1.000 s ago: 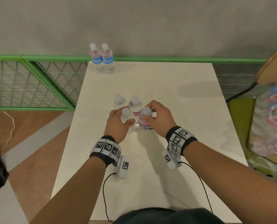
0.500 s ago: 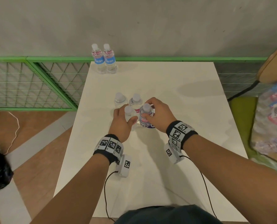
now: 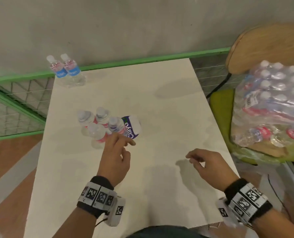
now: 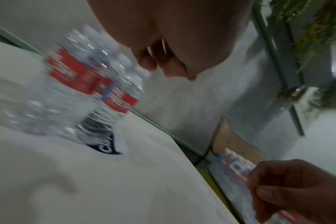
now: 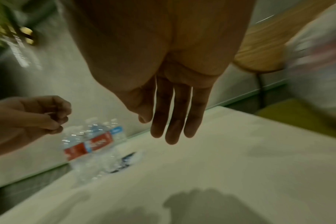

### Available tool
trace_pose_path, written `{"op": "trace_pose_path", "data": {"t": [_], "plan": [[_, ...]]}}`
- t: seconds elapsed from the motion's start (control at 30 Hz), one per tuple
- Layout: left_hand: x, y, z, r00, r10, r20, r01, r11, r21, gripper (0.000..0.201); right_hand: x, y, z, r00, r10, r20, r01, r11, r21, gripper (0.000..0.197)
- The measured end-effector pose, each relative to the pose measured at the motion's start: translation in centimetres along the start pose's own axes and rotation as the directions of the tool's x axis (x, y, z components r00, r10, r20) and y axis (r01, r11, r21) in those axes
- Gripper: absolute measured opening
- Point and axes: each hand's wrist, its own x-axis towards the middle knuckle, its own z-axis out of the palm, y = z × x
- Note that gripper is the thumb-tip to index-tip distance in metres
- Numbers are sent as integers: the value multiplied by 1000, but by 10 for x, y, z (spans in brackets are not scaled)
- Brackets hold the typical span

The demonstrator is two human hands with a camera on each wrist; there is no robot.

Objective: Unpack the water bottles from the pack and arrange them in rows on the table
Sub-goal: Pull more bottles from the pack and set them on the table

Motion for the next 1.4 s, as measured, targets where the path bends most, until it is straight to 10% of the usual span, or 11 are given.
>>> {"op": "trace_pose_path", "data": {"t": [0.1, 0.37, 0.47, 0.63, 0.9, 1.07, 1.17, 1.4], "plan": [[10, 36, 46, 921, 111, 374, -100, 994, -48, 40, -38, 62, -28, 972, 232, -25, -233, 972, -37, 20], [36, 162, 218, 445, 180, 877, -303, 952, -41, 29, -84, 186, -103, 813, 572, -109, -575, 818, 10, 19], [50, 209, 283, 475, 247, 844, -378, 924, -58, 35, -79, 225, -127, 734, 650, -195, -632, 760, 151, 42], [79, 254, 366, 701, 172, 692, -299, 952, 67, 53, -42, 264, -149, 703, 690, -173, -590, 701, 401, 81], [95, 253, 411, 759, -43, 650, -240, 909, 340, 32, 0, 283, -160, 576, 805, -143, -689, 573, 444, 72], [92, 263, 411, 556, -164, 814, -135, 949, 284, 44, -1, 300, -157, 604, 765, -225, -571, 612, 548, 53], [87, 250, 397, 526, -257, 811, 215, 962, 165, 56, -14, 274, -170, 631, 734, -251, -465, 617, 635, 18], [66, 194, 317, 433, -180, 883, 596, 792, -130, 65, -52, 268, -138, 704, 686, -184, -460, 638, 617, 38]]}}
